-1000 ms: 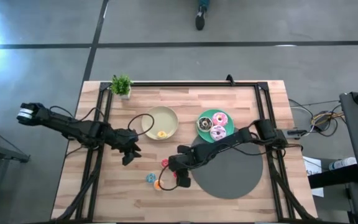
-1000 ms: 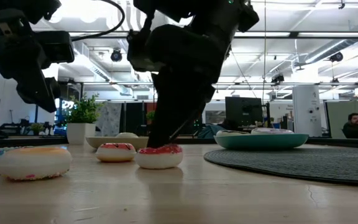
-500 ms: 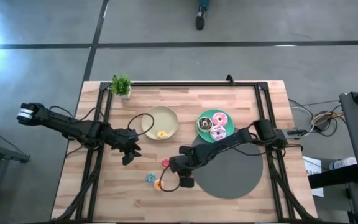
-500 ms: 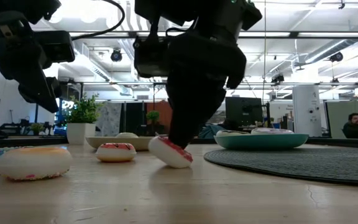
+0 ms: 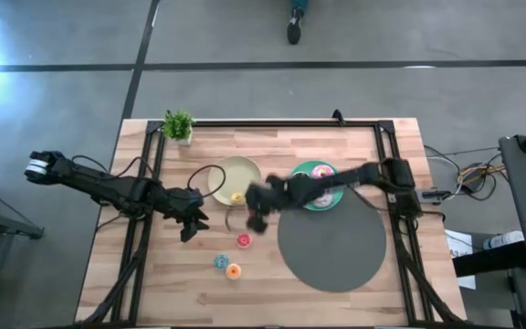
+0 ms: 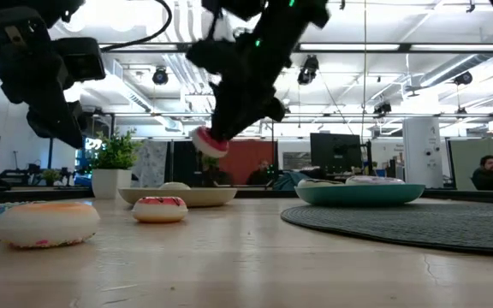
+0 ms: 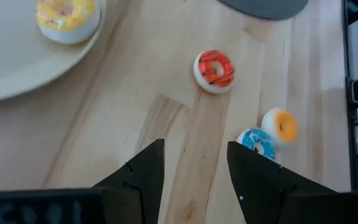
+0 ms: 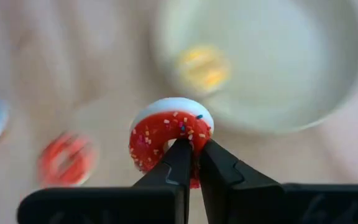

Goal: Pick & Place donuts
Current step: Put the small red donut on the white plate

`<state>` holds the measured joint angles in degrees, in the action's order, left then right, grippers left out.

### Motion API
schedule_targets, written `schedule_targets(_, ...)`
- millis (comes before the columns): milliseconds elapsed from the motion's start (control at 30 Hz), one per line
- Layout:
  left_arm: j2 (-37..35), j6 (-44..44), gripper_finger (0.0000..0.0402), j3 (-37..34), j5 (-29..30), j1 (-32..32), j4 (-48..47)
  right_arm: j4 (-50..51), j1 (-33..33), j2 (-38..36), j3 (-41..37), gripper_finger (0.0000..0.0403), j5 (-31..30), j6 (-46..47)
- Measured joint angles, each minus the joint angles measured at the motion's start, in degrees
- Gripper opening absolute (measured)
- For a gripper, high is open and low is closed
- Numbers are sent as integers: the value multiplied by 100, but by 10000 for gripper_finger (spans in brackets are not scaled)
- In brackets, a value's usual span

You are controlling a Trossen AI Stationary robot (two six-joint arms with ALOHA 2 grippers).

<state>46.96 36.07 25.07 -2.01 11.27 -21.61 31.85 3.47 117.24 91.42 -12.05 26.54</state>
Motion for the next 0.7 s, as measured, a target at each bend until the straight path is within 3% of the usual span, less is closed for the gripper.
schedule_targets(233, -71, 12, 149, 235, 355, 0, 9, -91, -1057, 241, 4, 13, 516, 6)
schedule_targets(433, -129, 137, 149, 303, 456, 0, -2, -366, -1118, 450, -2, 24, 721, -107)
schedule_targets(700, -160, 225, 149, 299, 614, -2, -48, -337, -1130, 497, 9, 92, 759, -109)
